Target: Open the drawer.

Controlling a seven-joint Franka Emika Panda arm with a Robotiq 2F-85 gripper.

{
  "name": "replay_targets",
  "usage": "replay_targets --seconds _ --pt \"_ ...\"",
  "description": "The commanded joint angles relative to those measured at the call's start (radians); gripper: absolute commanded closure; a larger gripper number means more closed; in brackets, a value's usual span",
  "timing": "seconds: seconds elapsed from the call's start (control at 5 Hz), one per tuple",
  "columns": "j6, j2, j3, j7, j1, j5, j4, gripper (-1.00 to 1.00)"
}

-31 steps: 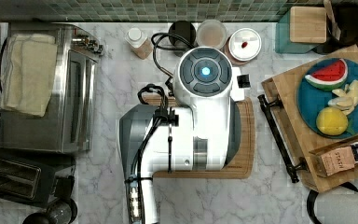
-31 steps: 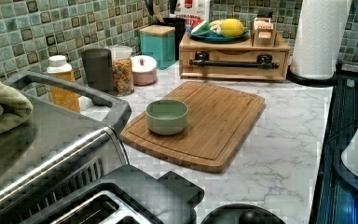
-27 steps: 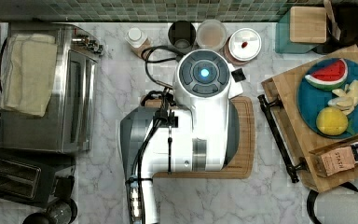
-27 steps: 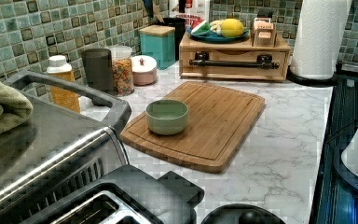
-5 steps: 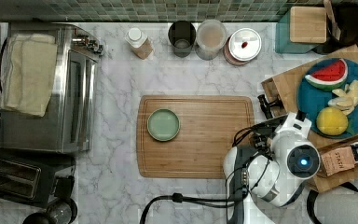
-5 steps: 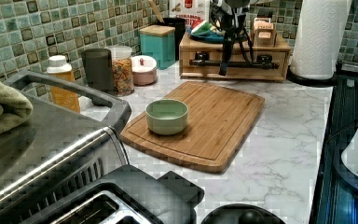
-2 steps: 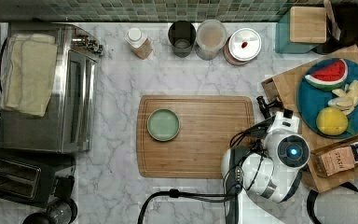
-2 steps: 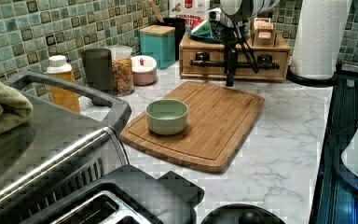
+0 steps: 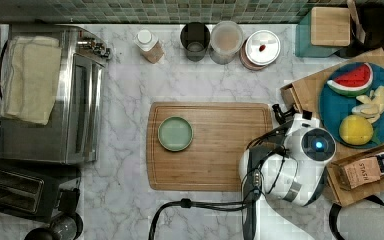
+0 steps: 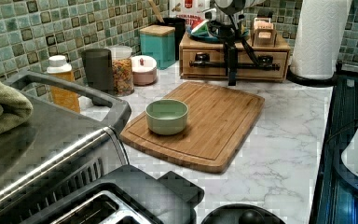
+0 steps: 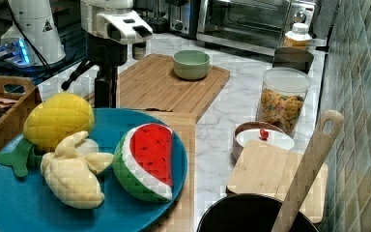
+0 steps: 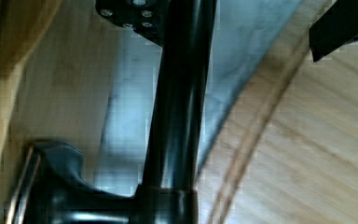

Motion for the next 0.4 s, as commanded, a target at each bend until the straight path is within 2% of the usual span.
replay_targets --seconds 0.2,0.4 --pt "-0.135 -0.092 0.13 0.124 0.102 0.105 -0.13 -1.0" --pt "-0.145 -0.157 0.17 0.199 0.149 0.142 -0.195 -1.0"
